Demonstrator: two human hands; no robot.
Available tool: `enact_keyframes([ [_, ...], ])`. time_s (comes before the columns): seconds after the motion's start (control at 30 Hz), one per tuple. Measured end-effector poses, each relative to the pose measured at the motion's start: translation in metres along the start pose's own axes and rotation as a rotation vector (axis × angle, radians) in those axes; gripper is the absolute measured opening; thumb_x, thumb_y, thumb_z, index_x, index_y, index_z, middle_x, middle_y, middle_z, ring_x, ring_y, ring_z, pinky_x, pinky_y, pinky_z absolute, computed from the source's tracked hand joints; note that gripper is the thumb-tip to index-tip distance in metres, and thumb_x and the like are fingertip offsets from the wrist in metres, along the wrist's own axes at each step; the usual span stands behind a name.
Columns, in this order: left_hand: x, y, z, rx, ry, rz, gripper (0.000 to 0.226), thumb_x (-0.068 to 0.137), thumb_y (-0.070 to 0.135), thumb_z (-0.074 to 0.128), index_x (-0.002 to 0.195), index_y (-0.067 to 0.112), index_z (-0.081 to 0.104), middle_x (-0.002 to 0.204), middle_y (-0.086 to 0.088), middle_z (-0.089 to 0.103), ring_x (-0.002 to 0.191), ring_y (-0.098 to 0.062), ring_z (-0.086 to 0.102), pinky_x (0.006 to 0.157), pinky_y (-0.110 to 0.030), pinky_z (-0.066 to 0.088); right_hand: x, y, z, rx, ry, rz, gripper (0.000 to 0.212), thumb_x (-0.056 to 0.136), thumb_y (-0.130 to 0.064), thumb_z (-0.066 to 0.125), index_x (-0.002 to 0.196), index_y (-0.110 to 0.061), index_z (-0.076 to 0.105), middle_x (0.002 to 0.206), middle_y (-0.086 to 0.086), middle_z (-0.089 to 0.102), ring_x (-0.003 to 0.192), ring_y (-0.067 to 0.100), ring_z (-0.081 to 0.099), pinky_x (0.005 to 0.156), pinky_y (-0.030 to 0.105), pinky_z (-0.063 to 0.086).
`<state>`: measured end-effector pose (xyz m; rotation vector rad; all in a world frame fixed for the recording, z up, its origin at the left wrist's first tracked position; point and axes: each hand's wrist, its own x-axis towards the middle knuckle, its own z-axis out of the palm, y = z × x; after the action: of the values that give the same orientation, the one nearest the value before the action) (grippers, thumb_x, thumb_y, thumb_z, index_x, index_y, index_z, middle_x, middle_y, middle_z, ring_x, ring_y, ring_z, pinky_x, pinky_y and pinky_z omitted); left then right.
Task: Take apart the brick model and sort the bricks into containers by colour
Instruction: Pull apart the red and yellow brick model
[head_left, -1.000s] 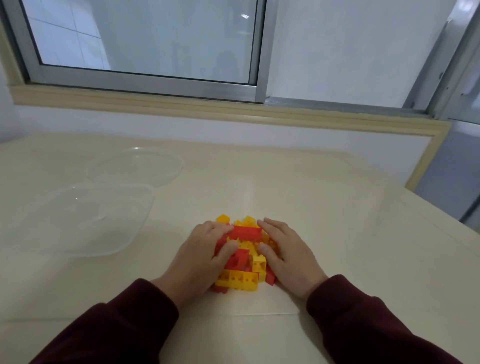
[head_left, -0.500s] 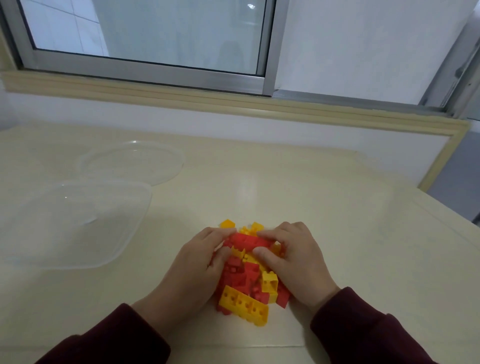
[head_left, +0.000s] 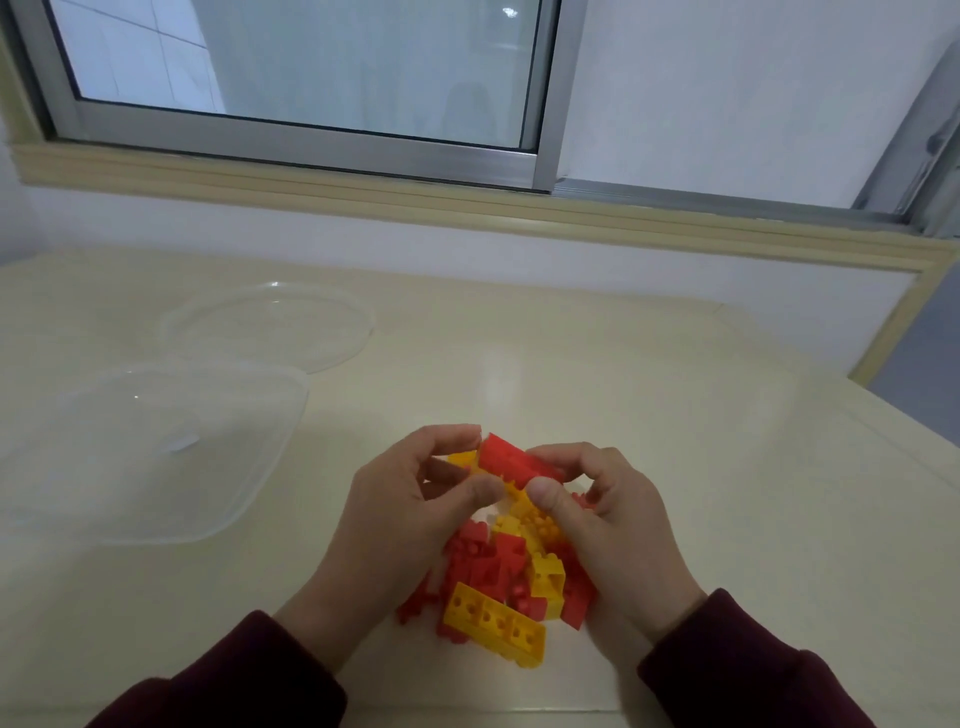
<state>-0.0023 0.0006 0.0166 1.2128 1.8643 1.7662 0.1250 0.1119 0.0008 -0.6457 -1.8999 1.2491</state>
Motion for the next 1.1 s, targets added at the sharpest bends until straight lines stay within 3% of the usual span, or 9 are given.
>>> enact_keyframes([
  [0.1,0.003,0.000,0.003,-0.115,-0.070,-0.022,0.042,0.059,0.028,0.081,0.097,0.027,0.063,0.079,0.003,0.073,0.068,-0.009,0.067,0.055,-0.019,0.051,-0.002,-0.005,-0.001,-0.025,-0.048,-0.040,0.021,0.072,-0.030,0.064,0.092,-0.034,0.067,0.095,0.001,0.063,0.088,0.022,0.063,0.077,0.046,0.055],
  [0.27,0.002,0.000,0.007,-0.037,-0.132,-0.001,0.048,0.058,0.030,0.078,0.104,0.029,0.064,0.085,0.001,0.073,0.074,-0.011,0.069,0.063,-0.021,0.055,-0.004,-0.020,-0.004,-0.216,-0.119,-0.181,0.025,0.074,-0.027,0.060,0.098,-0.032,0.067,0.087,-0.014,0.064,0.087,0.005,0.059,0.073,0.011,0.045],
  [0.37,0.003,-0.001,0.006,0.013,-0.169,0.046,0.042,0.069,0.010,0.075,0.105,0.029,0.064,0.085,-0.003,0.073,0.074,-0.011,0.069,0.066,-0.020,0.055,-0.003,-0.022,-0.007,-0.219,-0.142,-0.184,0.020,0.077,-0.017,0.063,0.095,-0.025,0.068,0.082,-0.011,0.063,0.082,0.003,0.058,0.069,0.007,0.041],
  [0.5,0.003,-0.001,0.007,0.093,-0.188,0.134,0.041,0.073,0.008,0.072,0.108,0.027,0.062,0.093,0.004,0.070,0.080,-0.005,0.066,0.067,-0.013,0.051,-0.003,-0.022,-0.007,-0.072,-0.176,-0.117,0.024,0.079,-0.001,0.063,0.092,-0.021,0.069,0.081,-0.006,0.064,0.074,-0.004,0.059,0.063,0.004,0.041],
  [0.63,0.006,-0.004,0.001,0.201,-0.191,0.210,0.044,0.070,0.018,0.068,0.110,0.034,0.059,0.104,0.012,0.065,0.092,-0.002,0.061,0.080,-0.014,0.049,0.002,-0.021,-0.015,0.038,-0.131,-0.048,0.020,0.086,-0.004,0.058,0.098,-0.014,0.069,0.089,-0.002,0.071,0.078,-0.001,0.064,0.067,0.010,0.047],
  [0.73,0.008,-0.008,-0.003,0.207,-0.169,0.181,0.050,0.072,0.013,0.073,0.107,0.044,0.056,0.097,0.014,0.065,0.085,0.000,0.061,0.075,-0.010,0.046,0.006,-0.015,-0.019,0.004,-0.065,-0.021,0.018,0.084,-0.008,0.061,0.099,-0.015,0.068,0.089,-0.001,0.071,0.078,0.003,0.064,0.069,0.013,0.049],
  [0.9,0.008,-0.017,-0.002,0.418,-0.194,0.140,0.032,0.076,0.022,0.070,0.097,0.043,0.059,0.089,0.004,0.058,0.086,-0.005,0.052,0.070,0.000,0.030,0.006,-0.001,-0.017,-0.194,-0.016,-0.066,0.022,0.078,-0.007,0.066,0.090,-0.026,0.064,0.086,-0.009,0.065,0.078,-0.002,0.058,0.069,0.009,0.045],
  [1.0,0.004,-0.013,0.001,0.437,-0.205,0.151,0.027,0.078,0.021,0.068,0.102,0.033,0.065,0.088,0.022,0.053,0.094,-0.013,0.050,0.076,0.003,0.029,0.007,0.004,-0.018,-0.344,-0.003,-0.096,0.023,0.078,-0.011,0.065,0.095,-0.025,0.063,0.091,-0.005,0.064,0.085,0.007,0.058,0.080,0.027,0.049],
  [1.1,-0.001,-0.004,-0.002,0.435,-0.173,0.226,0.021,0.081,0.022,0.066,0.101,0.026,0.067,0.100,0.013,0.063,0.104,-0.013,0.048,0.086,-0.006,0.031,0.006,0.003,-0.021,-0.335,0.005,-0.124,0.031,0.083,-0.009,0.055,0.109,-0.025,0.056,0.105,0.003,0.058,0.095,0.015,0.057,0.087,0.036,0.048],
])
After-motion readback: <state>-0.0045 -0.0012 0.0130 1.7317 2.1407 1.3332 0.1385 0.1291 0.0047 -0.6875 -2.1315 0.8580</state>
